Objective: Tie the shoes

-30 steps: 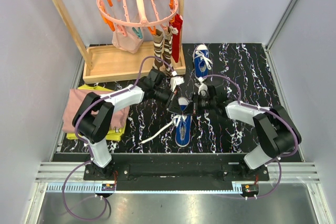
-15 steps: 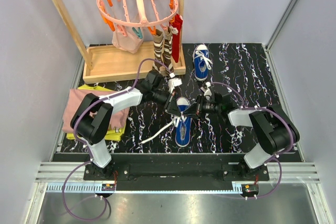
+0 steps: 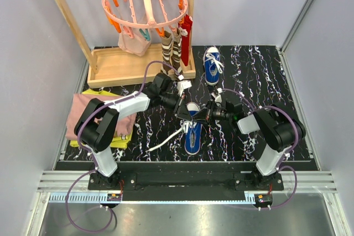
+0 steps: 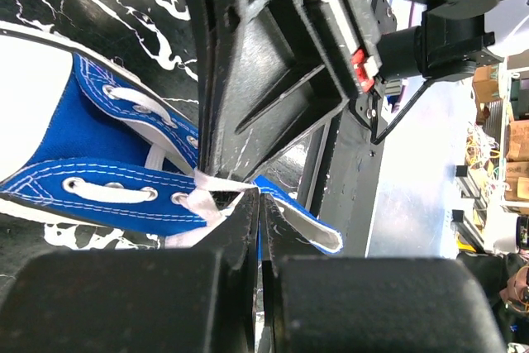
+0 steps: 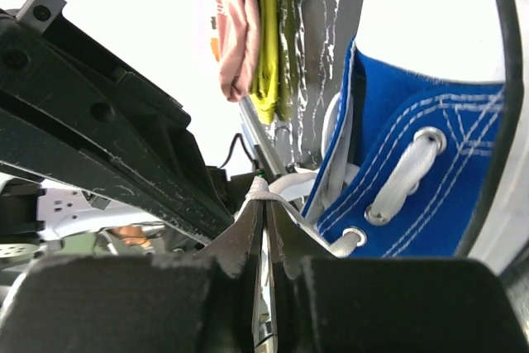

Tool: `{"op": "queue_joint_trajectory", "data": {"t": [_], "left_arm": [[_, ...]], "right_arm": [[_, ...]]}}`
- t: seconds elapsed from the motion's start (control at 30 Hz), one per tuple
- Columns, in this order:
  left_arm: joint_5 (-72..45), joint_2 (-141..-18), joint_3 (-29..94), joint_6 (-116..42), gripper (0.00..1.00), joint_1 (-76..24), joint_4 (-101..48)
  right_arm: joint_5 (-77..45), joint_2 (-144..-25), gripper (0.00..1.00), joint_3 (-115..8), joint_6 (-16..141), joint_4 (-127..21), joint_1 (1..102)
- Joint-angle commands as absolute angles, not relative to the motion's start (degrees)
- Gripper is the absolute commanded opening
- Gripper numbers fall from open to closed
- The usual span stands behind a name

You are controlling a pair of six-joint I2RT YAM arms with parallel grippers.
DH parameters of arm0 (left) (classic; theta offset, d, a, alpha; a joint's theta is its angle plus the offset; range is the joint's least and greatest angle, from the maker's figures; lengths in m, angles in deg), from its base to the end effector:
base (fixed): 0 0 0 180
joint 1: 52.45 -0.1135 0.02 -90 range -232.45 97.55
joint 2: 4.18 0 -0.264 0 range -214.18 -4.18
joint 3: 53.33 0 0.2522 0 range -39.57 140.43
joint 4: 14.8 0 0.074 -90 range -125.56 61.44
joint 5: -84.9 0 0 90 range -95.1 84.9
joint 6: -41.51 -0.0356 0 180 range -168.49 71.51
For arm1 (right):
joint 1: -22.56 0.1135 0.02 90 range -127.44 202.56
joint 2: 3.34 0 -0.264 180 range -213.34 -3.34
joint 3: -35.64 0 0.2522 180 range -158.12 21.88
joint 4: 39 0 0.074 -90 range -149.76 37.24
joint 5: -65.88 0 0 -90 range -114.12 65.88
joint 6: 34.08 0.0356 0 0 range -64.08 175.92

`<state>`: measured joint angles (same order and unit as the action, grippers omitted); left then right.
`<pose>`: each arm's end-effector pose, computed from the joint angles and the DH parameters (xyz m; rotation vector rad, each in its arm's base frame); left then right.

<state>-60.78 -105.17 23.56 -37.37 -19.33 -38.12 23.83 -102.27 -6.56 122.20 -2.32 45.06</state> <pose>0.2890 -0.2236 0.2004 0.9385 2.2513 -1.5194 0.2590 0.1359 0.1299 0.1819 2.2563 1.7446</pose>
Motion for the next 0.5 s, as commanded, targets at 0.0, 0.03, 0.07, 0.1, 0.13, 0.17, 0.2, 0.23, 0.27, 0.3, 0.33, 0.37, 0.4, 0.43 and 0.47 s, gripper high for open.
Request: {"op": "queue_joint_trajectory", "data": {"t": [0.0,0.03,0.07,0.1,0.13,0.17,0.2,0.23,0.27,0.3,0.33,0.37,0.4,0.43,0.47], "left_arm": [[-63.6,-103.5,22.9,-35.8,0.01,-19.1,-35.3],[-63.4,-103.5,22.7,-35.6,0.01,-19.1,-35.1],[-63.1,-103.4,22.7,-35.2,0.01,-19.0,-34.9],[-62.9,-103.4,22.6,-35.2,0.02,-18.7,-34.8],[-62.7,-103.4,22.5,-35.2,0.02,-18.5,-34.8],[-62.4,-103.4,22.3,-35.4,0.02,-18.4,-34.8],[-61.7,-103.3,22.2,-35.4,0.02,-18.2,-35.0],[-61.6,-103.4,22.1,-35.4,0.03,-18.0,-34.9],[-61.2,-103.5,21.8,-35.5,0.03,-17.7,-35.1],[-61.0,-103.6,21.7,-35.5,0.03,-17.7,-35.2],[-60.7,-103.7,21.7,-35.6,0.03,-17.6,-35.4],[-60.2,-103.8,21.5,-35.7,0.03,-17.6,-35.9],[-60.3,-103.8,21.5,-35.9,0.04,-17.5,-35.9],[-60.1,-103.8,21.6,-36.8,0.07,-17.6,-36.4],[-59.5,-103.6,21.9,-37.4,0.11,-17.6,-37.8]], "right_arm": [[23.6,-106.4,0.10,-6.9,128.5,10.8,45.1],[23.7,-107.0,0.11,-6.9,129.0,11.6,45.2],[23.6,-107.5,0.11,-6.9,129.5,12.6,45.8],[23.5,-107.5,0.11,-6.9,130.1,12.8,45.8],[23.4,-107.7,0.11,-6.9,130.3,13.2,46.0],[23.4,-108.1,0.11,-6.9,130.5,14.0,46.2],[23.2,-108.2,0.12,-6.7,131.1,14.6,46.2],[23.0,-108.3,0.12,-6.8,131.5,15.2,46.3],[23.2,-108.4,0.12,-6.7,132.0,16.1,46.2],[23.2,-108.4,0.13,-6.7,132.4,16.8,46.2],[23.0,-108.5,0.13,-6.5,133.0,17.5,46.3],[23.1,-108.6,0.13,-6.5,133.6,18.9,46.2],[23.3,-108.6,0.13,-6.3,133.7,19.4,46.2],[23.5,-108.7,0.13,-6.3,133.7,19.4,46.2],[23.6,-108.6,0.13,-6.1,133.4,19.6,46.2]]}}
